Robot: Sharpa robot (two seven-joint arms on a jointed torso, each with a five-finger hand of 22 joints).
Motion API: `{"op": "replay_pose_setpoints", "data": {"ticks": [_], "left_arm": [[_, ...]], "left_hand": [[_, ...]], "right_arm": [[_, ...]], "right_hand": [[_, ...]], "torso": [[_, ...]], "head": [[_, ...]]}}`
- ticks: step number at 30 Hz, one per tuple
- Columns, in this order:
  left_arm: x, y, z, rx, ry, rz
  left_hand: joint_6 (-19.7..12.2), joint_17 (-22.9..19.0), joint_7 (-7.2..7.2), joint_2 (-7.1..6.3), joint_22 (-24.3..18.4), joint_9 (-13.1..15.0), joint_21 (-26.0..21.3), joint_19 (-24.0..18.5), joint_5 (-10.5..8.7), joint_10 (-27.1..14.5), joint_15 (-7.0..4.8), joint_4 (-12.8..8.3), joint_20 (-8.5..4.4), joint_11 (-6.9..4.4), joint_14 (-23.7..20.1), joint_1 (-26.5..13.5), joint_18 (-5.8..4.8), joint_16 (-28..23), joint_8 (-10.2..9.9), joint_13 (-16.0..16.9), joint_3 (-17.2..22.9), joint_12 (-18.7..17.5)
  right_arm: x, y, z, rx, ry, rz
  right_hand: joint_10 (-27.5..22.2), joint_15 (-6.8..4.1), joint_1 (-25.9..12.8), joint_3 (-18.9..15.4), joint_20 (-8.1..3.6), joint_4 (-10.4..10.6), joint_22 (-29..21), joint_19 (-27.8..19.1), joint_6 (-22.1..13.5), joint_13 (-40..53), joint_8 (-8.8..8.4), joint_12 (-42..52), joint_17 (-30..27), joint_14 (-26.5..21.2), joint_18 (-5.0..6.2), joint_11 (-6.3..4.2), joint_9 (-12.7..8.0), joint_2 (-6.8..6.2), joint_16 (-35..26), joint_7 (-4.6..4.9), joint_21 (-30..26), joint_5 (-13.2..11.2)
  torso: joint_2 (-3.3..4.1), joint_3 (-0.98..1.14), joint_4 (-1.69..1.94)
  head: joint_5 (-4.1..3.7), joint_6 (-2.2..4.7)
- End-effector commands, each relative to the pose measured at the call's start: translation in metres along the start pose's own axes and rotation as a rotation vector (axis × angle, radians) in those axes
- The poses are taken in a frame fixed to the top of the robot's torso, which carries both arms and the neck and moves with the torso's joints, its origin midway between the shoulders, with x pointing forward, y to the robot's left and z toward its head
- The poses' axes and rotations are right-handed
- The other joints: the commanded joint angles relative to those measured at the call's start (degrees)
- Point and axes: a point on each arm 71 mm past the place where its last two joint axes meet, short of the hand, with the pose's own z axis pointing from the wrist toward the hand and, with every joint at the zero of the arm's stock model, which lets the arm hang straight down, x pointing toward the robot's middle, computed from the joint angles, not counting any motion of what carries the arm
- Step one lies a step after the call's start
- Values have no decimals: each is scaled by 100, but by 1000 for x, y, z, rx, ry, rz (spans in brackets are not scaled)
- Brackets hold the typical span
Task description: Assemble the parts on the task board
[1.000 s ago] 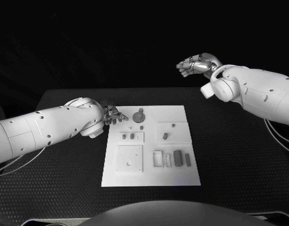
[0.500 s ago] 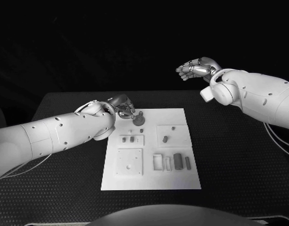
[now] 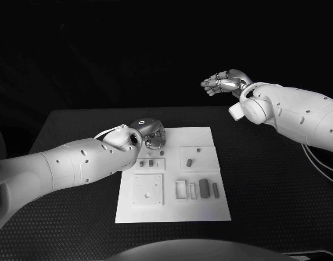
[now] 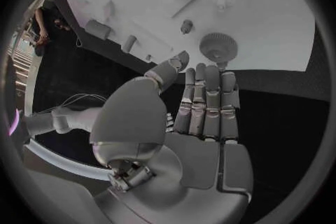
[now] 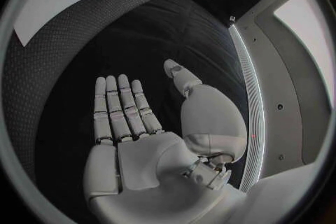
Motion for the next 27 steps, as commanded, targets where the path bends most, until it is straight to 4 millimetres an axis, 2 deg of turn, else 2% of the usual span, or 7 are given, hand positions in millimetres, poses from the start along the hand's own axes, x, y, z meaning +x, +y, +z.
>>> {"op": "replay_pose_setpoints", "data": {"ticks": [1,13,27], "left_arm": [[6,-4,0,66,47,60],[17,-7,-2,141,172,67],[22,-5,0,127,178,69]], "left_hand": [[-47,3,-5,-57,18,-40,-22,32,-19,-64,20,0,-242,20,11,20,6,32,-43,-54,-33,-126],[-66,29,-38,-32,110,-126,-10,-21,-45,2,6,3,-248,-10,5,4,-21,85,-91,-136,-107,-338],[-163,52,-32,-11,176,-202,15,4,-44,-159,-13,12,-270,7,74,-8,-21,158,-161,-254,-136,-595]], "right_arm": [[1,1,0,-8,12,3],[1,1,-1,-9,11,3],[3,2,-1,-12,14,4]], "right_hand": [[44,16,54,3,-24,35,9,14,-34,7,31,-27,-10,-18,-69,-4,-6,11,-38,118,-30,8],[46,16,55,3,-25,37,12,16,-34,7,32,-29,-10,-16,-69,-3,-7,12,-38,119,-33,9],[48,17,58,3,-25,37,14,18,-33,7,33,-31,-10,-16,-69,-2,-8,11,-38,119,-37,12]], "torso": [[2,4,-6],[-6,6,6],[-8,8,2]], "head": [[-11,10],[-47,-7],[-74,-11]]}}
